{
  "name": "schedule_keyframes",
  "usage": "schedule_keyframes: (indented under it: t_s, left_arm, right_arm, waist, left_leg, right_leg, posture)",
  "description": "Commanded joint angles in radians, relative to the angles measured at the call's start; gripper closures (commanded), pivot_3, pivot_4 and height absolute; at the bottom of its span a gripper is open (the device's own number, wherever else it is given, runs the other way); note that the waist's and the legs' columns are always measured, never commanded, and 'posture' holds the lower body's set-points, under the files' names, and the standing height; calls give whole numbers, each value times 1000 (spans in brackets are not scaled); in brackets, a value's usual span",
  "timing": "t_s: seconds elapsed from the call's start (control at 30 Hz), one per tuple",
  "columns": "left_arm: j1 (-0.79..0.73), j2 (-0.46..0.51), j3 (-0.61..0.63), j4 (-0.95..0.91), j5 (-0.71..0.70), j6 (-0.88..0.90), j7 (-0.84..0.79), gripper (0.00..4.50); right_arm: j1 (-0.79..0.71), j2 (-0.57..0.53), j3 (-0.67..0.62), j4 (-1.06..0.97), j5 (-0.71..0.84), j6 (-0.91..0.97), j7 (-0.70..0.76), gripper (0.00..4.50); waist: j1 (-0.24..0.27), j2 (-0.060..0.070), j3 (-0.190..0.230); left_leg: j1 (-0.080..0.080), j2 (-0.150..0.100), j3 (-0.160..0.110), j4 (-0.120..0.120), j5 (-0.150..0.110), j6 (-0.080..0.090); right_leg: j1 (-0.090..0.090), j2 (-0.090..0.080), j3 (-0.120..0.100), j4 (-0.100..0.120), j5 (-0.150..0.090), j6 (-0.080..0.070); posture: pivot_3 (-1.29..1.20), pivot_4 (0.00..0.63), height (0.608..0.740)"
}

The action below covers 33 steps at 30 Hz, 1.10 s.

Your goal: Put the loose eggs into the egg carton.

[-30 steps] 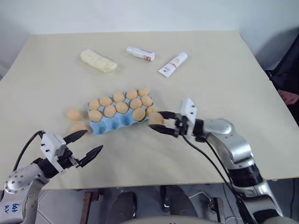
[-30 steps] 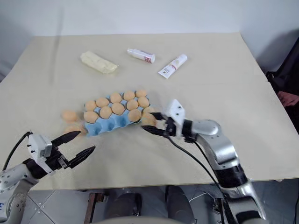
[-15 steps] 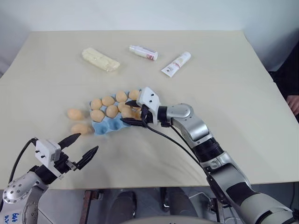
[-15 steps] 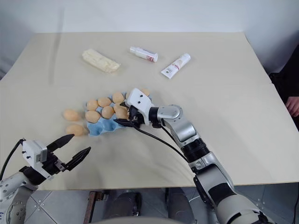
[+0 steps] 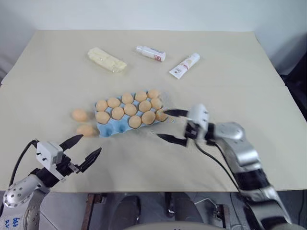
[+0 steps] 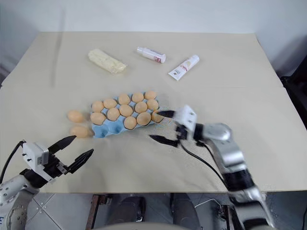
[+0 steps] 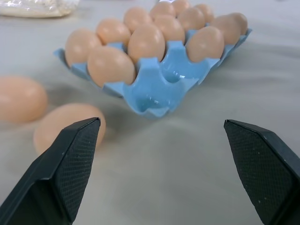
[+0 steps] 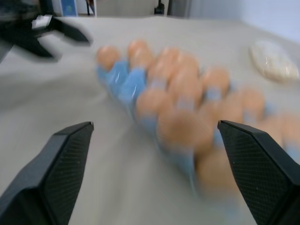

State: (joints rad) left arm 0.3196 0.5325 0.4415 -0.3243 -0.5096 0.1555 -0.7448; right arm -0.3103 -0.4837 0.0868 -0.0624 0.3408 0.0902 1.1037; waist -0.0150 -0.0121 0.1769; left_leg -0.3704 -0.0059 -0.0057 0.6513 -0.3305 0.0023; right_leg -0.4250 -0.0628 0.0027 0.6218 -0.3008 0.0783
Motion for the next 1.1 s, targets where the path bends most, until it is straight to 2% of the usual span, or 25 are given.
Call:
schedule_keyframes:
  t_s: [0.03, 0.13, 0.23, 0.33, 0.47, 0.67, 0.9, 1.1]
  left_arm:
    - [5, 27, 43, 10, -25, 0, -22, 0]
    - [30, 33, 76, 19, -15, -14, -25, 0]
    - [61, 16, 137, 32, -33, -19, -13, 0]
    - [85, 0, 175, 49, -31, -27, -1, 0]
    - [123, -40, 213, 63, -48, -17, 16, 0]
    - [-15, -44, 108, 92, 22, -12, 90, 0]
    - [-224, -38, 24, 236, 78, -10, 153, 0]
    - [-299, -38, -27, 326, 120, -8, 180, 0]
  right_arm:
    - [121, -55, -97, -99, 95, -77, 73, 49]
    - [177, -65, -138, -135, 145, -114, 94, 49]
    - [178, -79, -146, -159, 174, -62, 80, 49]
    - [162, -71, -148, -167, 176, -65, 62, 49]
    - [144, -69, -126, -184, 176, -45, 50, 49]
    - [122, -67, -110, -172, 160, -48, 38, 49]
    - [95, -74, -104, -171, 154, -45, 19, 49]
    - [108, -69, -98, -195, 151, -41, -10, 49]
  waist:
    - [-9, 0, 0]
    - [-24, 0, 0]
    - [-24, -1, 1]
    - [-13, -1, 2]
    - [-11, -1, 2]
    - [14, -1, 1]
    - [9, -1, 1]
    - [9, -1, 1]
  left_leg:
    - [0, 0, 1, 0, 0, 0]
    - [3, 2, 3, 0, 1, -2]
    - [8, 2, 4, 0, 4, -3]
    - [20, 2, 2, -2, 5, -3]
    - [19, 2, 2, -2, 5, -2]
    - [16, 2, 1, -3, 4, -1]
    - [16, 2, 2, -3, 4, -1]
    - [16, 2, 2, -3, 4, -2]
  right_leg:
    - [0, 1, 1, 0, 0, 0]
    - [0, 2, 3, 4, 0, 0]
    - [2, 2, 4, 7, 1, -2]
    - [15, 2, 3, 4, 1, -3]
    - [16, 0, 3, 1, 2, -5]
    - [14, 0, 1, -2, 3, -3]
    - [13, 0, 1, -2, 3, -2]
    - [12, 1, 1, -1, 3, -2]
  posture:
    - [0, 150, 740]
    - [0, 150, 740]
    - [0, 150, 740]
    - [0, 150, 740]
    - [0, 150, 740]
    - [0, 150, 740]
    - [0, 150, 740]
    - [0, 150, 740]
